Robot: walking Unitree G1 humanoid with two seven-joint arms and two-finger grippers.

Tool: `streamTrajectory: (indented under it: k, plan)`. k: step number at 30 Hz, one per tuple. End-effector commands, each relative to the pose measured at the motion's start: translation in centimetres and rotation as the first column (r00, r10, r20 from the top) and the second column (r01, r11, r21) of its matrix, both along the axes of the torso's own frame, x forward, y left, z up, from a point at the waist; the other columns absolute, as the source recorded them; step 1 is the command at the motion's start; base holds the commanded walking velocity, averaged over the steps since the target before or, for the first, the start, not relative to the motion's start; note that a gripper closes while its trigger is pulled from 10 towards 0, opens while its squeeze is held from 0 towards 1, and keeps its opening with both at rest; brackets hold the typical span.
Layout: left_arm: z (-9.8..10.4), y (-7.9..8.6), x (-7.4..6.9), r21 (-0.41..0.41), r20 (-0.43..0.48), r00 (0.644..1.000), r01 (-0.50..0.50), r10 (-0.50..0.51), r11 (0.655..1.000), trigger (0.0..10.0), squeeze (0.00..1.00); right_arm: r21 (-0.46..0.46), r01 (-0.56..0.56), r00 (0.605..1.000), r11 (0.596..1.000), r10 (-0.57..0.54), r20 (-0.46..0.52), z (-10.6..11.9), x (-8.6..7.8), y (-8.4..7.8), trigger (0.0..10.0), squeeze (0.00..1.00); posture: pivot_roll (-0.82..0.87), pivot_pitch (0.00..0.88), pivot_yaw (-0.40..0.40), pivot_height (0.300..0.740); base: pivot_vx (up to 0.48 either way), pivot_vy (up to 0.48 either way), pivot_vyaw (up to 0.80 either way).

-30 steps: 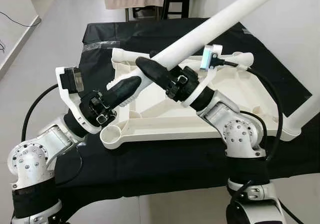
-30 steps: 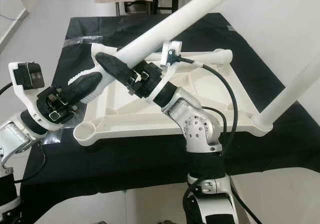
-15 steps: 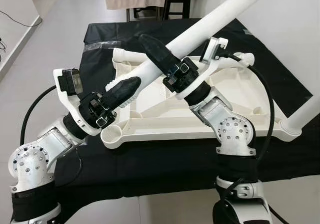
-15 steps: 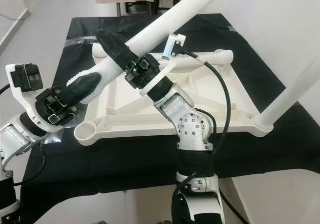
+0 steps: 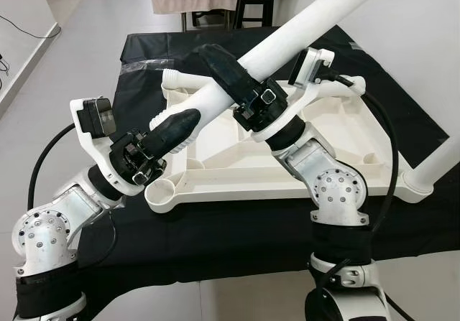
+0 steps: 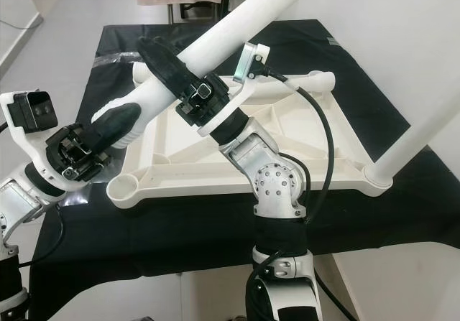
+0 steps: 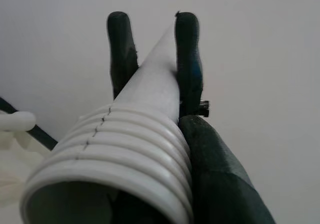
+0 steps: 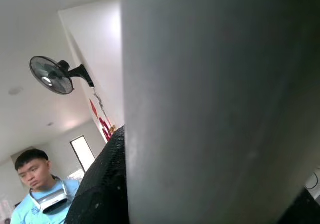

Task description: Building children table

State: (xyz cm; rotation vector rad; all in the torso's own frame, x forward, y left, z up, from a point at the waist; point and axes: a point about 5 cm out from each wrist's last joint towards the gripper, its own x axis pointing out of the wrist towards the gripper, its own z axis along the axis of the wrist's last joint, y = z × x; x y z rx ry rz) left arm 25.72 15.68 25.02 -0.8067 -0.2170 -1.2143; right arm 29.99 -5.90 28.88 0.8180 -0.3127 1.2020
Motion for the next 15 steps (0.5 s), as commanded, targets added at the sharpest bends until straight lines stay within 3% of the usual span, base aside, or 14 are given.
streamTrajectory:
  k: [1,5,11,15]
  plan:
    - [-0.1,-0.8,0.0,0.012,-0.017,1.0,0.015,-0.015,1.0,10.0,1.0,-0.043,-0.022,1.0,0.999,0.023,0.012,-0.1,-0.3,0.8,0.0,0.0,-0.03,0.075,-0.048,0.74,0.0,0.0,0.0]
    - [-0.2,-0.4,-0.3,-0.025,-0.018,0.999,0.028,-0.028,0.999,10.0,1.0,-0.047,0.038,0.999,0.998,-0.038,0.001,-0.1,0.4,0.0,0.0,0.0,-0.04,0.077,-0.048,0.74,0.0,0.0,0.0]
    - [-1.8,0.2,-1.5,0.029,-0.045,0.997,0.067,-0.066,0.997,10.0,1.0,-0.042,0.17,0.985,0.985,-0.171,-0.017,0.4,2.1,-2.2,0.0,0.0,-0.04,0.079,-0.045,0.74,0.0,0.0,0.0]
    - [-3.1,1.4,-2.3,0.058,-0.087,0.996,0.036,-0.03,0.998,10.0,1.0,-0.042,0.259,0.966,0.965,-0.26,-0.017,0.8,3.0,-4.2,0.0,0.0,-0.04,0.079,-0.045,0.74,0.0,0.0,0.0]
